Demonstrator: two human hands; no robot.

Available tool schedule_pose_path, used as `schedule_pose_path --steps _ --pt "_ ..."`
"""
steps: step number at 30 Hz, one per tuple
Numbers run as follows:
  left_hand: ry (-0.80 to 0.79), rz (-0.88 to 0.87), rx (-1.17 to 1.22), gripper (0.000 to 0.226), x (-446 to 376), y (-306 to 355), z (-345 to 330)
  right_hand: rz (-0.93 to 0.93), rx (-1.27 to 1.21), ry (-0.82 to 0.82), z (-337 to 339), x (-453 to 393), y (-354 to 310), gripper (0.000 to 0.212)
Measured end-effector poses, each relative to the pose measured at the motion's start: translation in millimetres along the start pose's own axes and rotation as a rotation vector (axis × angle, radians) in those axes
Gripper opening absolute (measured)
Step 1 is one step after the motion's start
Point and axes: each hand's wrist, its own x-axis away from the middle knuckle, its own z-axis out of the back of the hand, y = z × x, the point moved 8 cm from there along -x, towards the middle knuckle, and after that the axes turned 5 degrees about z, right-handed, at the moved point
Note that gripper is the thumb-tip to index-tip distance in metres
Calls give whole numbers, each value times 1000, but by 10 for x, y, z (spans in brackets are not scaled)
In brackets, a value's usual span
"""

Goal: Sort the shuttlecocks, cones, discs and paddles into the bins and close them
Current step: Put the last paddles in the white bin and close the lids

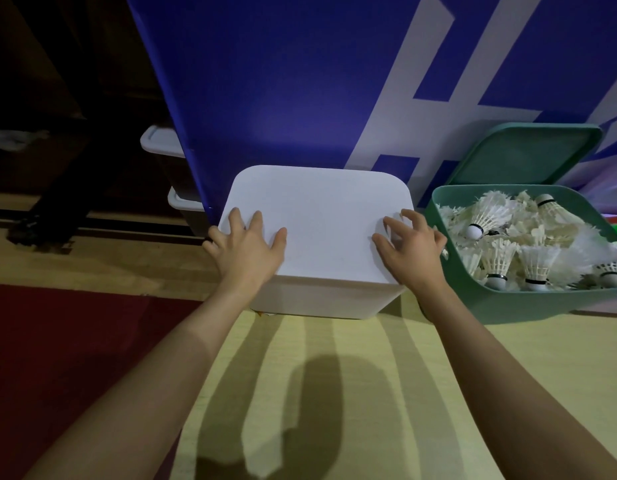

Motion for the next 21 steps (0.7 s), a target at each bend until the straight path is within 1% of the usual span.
schedule_pose_path --steps 6,9,11,14,16,21 --pt "5 -2 6 59 38 -8 -58 -5 5 -2 -27 11 50 39" --pt "-37 -16 -43 63 42 12 -122 -16 -8 6 -50 55 95 40" --pt "-63 -50 -90 67 45 29 -183 -24 9 -19 -98 81 113 44" --pt "-111 -86 -120 68 11 36 -236 -22 215 -177 -256 48 130 61" --pt "-141 -99 -150 68 -3 48 -239 -18 292 -249 -302 18 132 67" --pt "-93 -178 -254 69 -74 138 -101 21 379 -204 -230 -123 0 67"
